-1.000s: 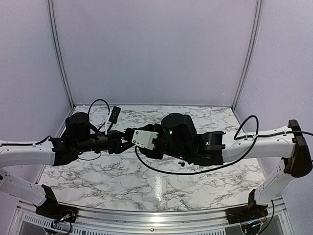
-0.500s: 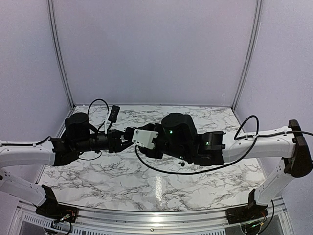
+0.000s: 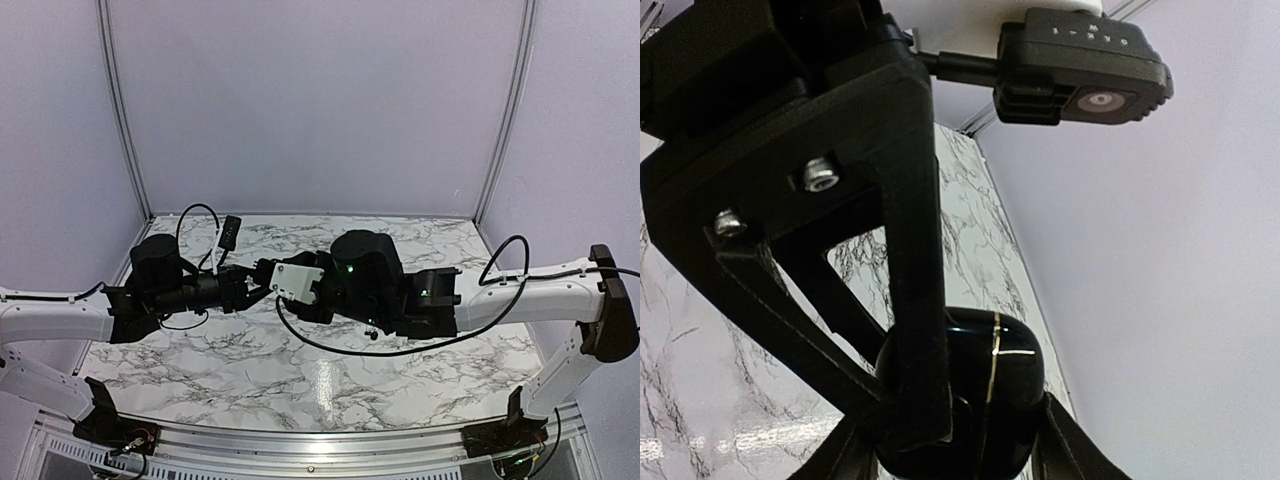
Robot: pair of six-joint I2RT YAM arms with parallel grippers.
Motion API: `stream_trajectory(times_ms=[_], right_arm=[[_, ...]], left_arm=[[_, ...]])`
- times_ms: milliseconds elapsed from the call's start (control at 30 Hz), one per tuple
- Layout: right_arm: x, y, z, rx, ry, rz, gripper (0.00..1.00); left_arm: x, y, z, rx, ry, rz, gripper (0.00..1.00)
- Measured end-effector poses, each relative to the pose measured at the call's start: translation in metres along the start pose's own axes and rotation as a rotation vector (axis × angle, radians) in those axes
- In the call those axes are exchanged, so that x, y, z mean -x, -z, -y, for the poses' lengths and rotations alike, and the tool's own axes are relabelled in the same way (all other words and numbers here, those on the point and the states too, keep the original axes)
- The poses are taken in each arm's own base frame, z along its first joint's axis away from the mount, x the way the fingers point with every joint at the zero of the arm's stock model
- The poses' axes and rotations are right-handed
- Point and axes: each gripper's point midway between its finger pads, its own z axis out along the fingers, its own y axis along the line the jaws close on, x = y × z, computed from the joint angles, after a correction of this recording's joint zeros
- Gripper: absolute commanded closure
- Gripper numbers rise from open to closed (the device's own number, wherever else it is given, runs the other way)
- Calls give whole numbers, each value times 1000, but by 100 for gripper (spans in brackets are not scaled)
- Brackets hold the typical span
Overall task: Insert the wireless bluetooth earbuds into the charging case
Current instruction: Pass from the right arm to the left
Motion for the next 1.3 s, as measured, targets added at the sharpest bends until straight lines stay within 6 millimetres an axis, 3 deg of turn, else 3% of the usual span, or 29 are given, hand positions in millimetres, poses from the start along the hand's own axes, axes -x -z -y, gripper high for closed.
stream_trajectory(times_ms=[967, 1167, 1300], right_arm=[[3, 0, 3, -13, -7, 13, 63], [4, 0, 4, -16, -8, 15, 63], [4, 0, 4, -18, -9, 15, 62]], left_arm=[[6, 1, -1, 7, 18, 47, 60], [8, 1, 0, 6, 16, 57, 63], [9, 1, 1, -1, 16, 59, 72]])
